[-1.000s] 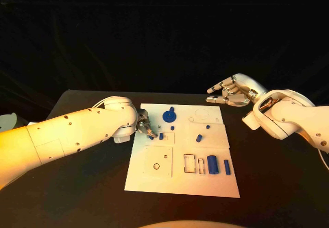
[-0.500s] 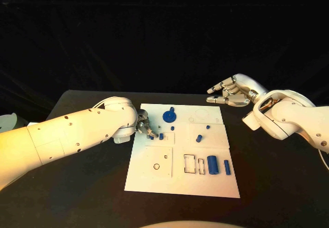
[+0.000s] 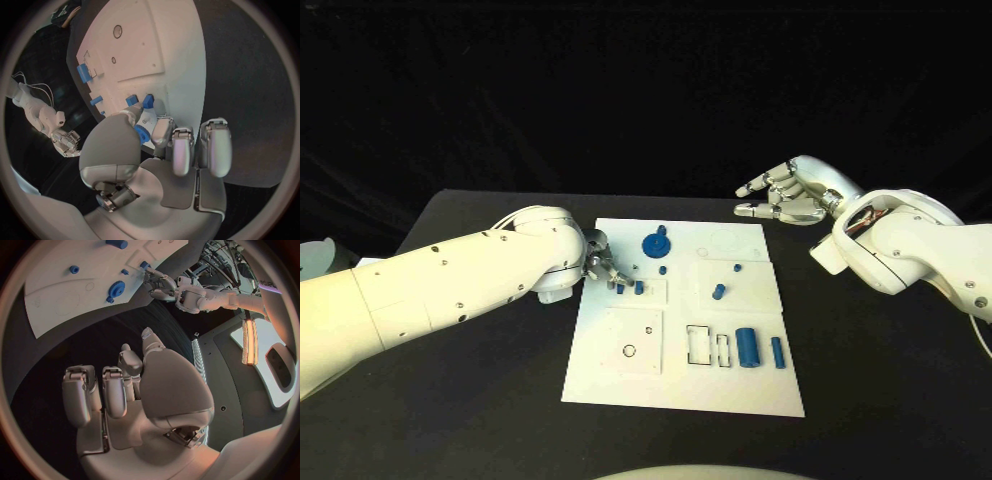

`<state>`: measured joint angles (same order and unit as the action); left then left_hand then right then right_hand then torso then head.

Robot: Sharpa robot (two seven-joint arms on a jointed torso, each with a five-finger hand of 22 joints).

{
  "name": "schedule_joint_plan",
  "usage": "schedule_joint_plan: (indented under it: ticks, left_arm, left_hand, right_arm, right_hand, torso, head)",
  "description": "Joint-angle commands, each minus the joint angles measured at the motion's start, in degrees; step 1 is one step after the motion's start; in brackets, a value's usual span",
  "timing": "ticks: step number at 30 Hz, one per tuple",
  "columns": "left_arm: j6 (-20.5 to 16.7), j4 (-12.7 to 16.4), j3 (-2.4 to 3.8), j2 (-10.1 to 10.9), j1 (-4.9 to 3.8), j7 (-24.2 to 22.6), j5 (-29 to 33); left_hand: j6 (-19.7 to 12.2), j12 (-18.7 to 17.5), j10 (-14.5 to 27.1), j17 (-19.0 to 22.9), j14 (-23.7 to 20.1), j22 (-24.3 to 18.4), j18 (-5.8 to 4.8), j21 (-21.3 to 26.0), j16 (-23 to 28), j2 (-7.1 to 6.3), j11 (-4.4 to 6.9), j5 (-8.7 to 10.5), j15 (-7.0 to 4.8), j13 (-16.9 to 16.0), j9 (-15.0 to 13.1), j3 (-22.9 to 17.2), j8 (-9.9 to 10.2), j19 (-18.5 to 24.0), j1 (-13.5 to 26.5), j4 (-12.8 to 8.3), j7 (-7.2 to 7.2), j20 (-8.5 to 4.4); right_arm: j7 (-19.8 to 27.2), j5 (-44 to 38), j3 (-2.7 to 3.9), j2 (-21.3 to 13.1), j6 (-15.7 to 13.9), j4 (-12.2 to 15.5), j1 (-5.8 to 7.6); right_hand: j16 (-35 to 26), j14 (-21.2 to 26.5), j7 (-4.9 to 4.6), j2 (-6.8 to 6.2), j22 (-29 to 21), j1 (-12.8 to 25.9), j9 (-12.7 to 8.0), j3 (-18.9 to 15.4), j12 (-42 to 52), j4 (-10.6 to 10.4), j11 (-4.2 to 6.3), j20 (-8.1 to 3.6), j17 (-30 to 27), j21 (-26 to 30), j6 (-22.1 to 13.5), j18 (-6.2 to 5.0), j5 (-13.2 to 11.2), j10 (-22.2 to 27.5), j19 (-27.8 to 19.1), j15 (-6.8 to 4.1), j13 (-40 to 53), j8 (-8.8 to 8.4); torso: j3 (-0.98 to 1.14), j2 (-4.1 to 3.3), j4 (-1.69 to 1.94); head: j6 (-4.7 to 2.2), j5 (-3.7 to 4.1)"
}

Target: Assemble the parts on the task board

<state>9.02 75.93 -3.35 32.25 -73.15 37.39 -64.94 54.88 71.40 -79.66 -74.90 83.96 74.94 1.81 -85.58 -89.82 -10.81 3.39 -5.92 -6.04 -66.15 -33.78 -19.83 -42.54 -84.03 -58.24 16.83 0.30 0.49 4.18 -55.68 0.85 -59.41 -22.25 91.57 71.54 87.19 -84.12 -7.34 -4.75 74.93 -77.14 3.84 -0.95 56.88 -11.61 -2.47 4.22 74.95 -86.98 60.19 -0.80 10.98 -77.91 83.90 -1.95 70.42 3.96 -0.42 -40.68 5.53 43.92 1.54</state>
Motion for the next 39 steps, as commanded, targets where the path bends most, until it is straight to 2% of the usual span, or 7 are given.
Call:
schedule_joint_plan:
  ticks: [1,9,13,18,27,32,39]
  left_arm:
    - [-2.3,0.2,0.02,0.3,0.08,0.1,0.8]
    - [-8.5,1.8,0.33,2.3,0.08,-2.2,5.6]
    - [-13.6,2.1,0.44,3.1,0.07,-8.2,12.2]
    - [-18.2,1.8,0.47,3.6,0.06,-16.7,19.5]
    - [-21.0,1.1,0.01,2.8,0.27,-28.4,14.3]
    - [-21.4,0.7,-0.23,1.5,1.09,-32.7,4.6]
    - [-22.1,-1.5,-0.52,-1.8,2.1,-34.4,-7.7]
  left_hand:
    - [0.4,0.2,-0.4,-15.1,6.0,10.0,-0.49,-0.2,-0.2,0.02,-0.02,-0.39,-0.3,-0.1,0.0,0.3,-0.2,-4.1,0.5,0.0,0.03,-0.5]
    - [-1.3,-2.8,1.7,-15.1,6.0,6.7,0.37,2.6,-0.2,-0.28,-0.36,-0.55,-0.2,3.4,0.4,1.2,0.4,-2.8,-0.2,-0.1,0.51,-0.47]
    - [-5.8,-18.8,13.5,-13.1,5.3,-6.5,3.41,15.1,1.3,0.29,-2.48,-0.53,1.49,21.0,2.1,3.4,3.0,3.0,-0.6,0.0,2.61,0.77]
    - [-12.6,-26.8,23.2,9.6,-5.9,-33.7,8.38,44.3,22.2,0.96,-6.27,-0.74,4.84,27.9,5.4,10.0,6.5,15.9,-1.3,0.0,6.64,3.78]
    - [-14.0,-35.6,29.0,30.1,-17.2,-41.8,8.67,55.2,43.1,3.31,-8.3,-0.63,6.58,37.7,12.0,3.6,10.5,16.7,-23.1,-6.5,9.02,5.78]
    - [-8.8,-42.9,26.6,31.4,-15.6,-42.3,8.51,55.5,43.0,0.03,-8.41,-0.34,6.21,46.3,18.2,-1.9,16.6,14.6,-26.7,-8.8,8.6,5.46]
    - [-3.5,-47.4,23.3,13.8,-3.7,-39.5,8.44,50.9,23.1,-1.84,-7.89,-0.24,5.67,52.7,23.1,-3.9,22.2,8.2,-25.2,-9.5,7.7,4.72]
  right_arm:
    - [0.5,-0.1,0.0,0.0,0.5,0.0,-0.03]
    - [0.5,-0.1,0.0,0.1,0.6,-0.1,-0.03]
    - [0.5,-0.1,0.0,0.1,0.6,-0.1,-0.03]
    - [0.4,0.0,0.0,0.1,0.6,-0.2,-0.03]
    - [0.4,0.0,-0.01,0.1,0.6,-0.2,-0.04]
    - [0.4,0.0,-0.01,0.2,0.6,-0.2,-0.04]
    - [0.4,0.0,-0.02,0.4,0.6,-0.3,-0.07]
  right_hand:
    - [-0.2,-4.7,-0.02,0.14,9.2,0.4,0.0,-0.3,-0.2,0.1,0.02,0.26,10.4,0.3,-0.3,-0.63,0.1,0.5,2.8,0.3,-0.1,0.18]
    - [-0.3,-4.7,-0.02,0.18,9.2,0.4,0.0,-0.4,-0.2,0.0,0.01,0.26,10.4,0.3,-0.4,-0.63,0.3,0.5,2.8,0.3,-0.1,0.17]
    - [-0.3,-4.7,-0.02,0.18,9.2,0.4,0.0,-0.4,-0.2,0.0,0.01,0.26,10.4,0.3,-0.4,-0.63,0.3,0.5,2.8,0.3,-0.1,0.17]
    - [-0.3,-4.7,-0.02,0.18,9.2,0.4,0.0,-0.4,-0.2,0.0,0.01,0.26,10.4,0.3,-0.4,-0.63,0.3,0.5,2.8,0.3,-0.1,0.17]
    - [-0.3,-4.7,-0.02,0.2,9.2,0.5,0.0,-0.5,-0.2,0.0,0.01,0.26,10.4,0.3,-0.4,-0.63,0.3,0.5,2.8,0.3,-0.1,0.17]
    - [-0.3,-4.7,-0.02,0.22,9.2,0.4,0.0,-0.5,-0.2,0.0,0.02,0.26,10.4,0.3,-0.4,-0.63,0.3,0.5,2.8,0.3,-0.1,0.17]
    - [-0.3,-4.7,-0.02,0.22,9.2,0.4,0.0,-0.5,-0.2,0.0,0.02,0.26,10.4,0.3,-0.4,-0.63,0.3,0.5,2.8,0.3,-0.1,0.17]
  torso:
    - [-0.01,0.03,0.03]
    - [0.0,-0.01,-0.06]
    - [0.07,0.09,0.06]
    - [0.02,0.01,-0.02]
    - [0.0,0.01,0.06]
    - [-0.04,0.0,-0.03]
    - [-0.05,-0.07,-0.12]
  head:
    - [0.05,0.05]
    - [-0.05,-0.1]
    - [-0.1,0.06]
    - [-0.32,0.2]
    - [-0.57,0.57]
    - [-0.84,0.84]
    - [-1.04,1.15]
